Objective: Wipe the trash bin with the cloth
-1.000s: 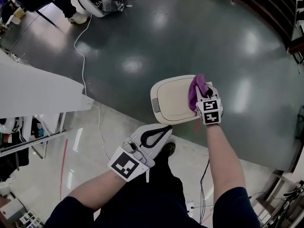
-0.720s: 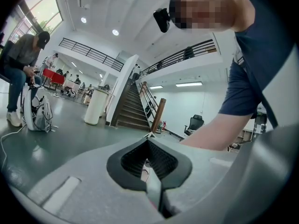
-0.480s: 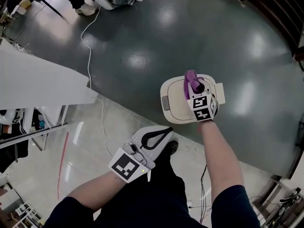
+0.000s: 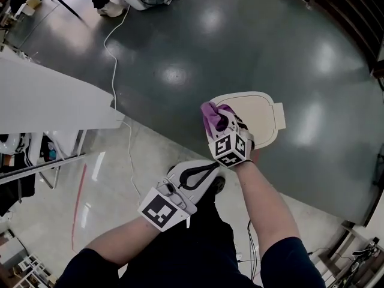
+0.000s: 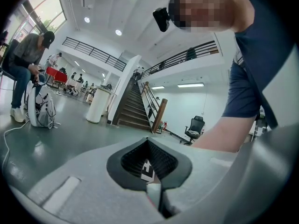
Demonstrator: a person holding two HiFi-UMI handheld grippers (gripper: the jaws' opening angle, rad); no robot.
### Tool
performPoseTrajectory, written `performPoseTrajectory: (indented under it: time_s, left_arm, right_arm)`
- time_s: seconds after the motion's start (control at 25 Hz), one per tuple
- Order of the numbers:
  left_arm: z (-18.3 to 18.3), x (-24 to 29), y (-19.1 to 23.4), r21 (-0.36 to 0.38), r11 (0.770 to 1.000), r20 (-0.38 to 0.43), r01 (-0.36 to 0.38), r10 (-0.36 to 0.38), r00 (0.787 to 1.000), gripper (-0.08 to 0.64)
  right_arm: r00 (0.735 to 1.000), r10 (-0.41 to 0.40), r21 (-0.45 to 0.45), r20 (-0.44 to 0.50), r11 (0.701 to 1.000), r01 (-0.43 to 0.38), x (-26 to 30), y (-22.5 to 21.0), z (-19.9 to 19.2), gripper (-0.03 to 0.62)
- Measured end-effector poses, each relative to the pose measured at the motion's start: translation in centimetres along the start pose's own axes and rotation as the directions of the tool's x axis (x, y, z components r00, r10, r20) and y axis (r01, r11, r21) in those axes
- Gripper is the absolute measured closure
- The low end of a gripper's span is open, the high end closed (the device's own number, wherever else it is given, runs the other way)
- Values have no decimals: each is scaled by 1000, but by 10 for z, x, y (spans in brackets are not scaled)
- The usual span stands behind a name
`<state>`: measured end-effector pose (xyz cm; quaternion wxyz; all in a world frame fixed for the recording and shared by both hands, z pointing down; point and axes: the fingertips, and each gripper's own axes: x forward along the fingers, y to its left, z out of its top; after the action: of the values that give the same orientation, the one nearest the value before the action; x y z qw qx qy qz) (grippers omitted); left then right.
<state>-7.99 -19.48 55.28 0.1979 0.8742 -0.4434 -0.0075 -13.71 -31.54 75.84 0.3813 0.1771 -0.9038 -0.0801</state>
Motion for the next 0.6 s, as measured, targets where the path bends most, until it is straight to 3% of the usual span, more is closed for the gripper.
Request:
performPoseTrajectory:
  time_s: [0.32,0.6]
  left_arm:
    - [-4,29,-29,4,999,-5,44,-44,999,563]
    - [-14,60,-57,5,996,-31,91,-90,995,562]
  right_arm:
    - [999,-50,11,-9,999,50,-39,-40,-41,518]
    - [984,-166,91,-69,981,172,-87,-99,-113,518]
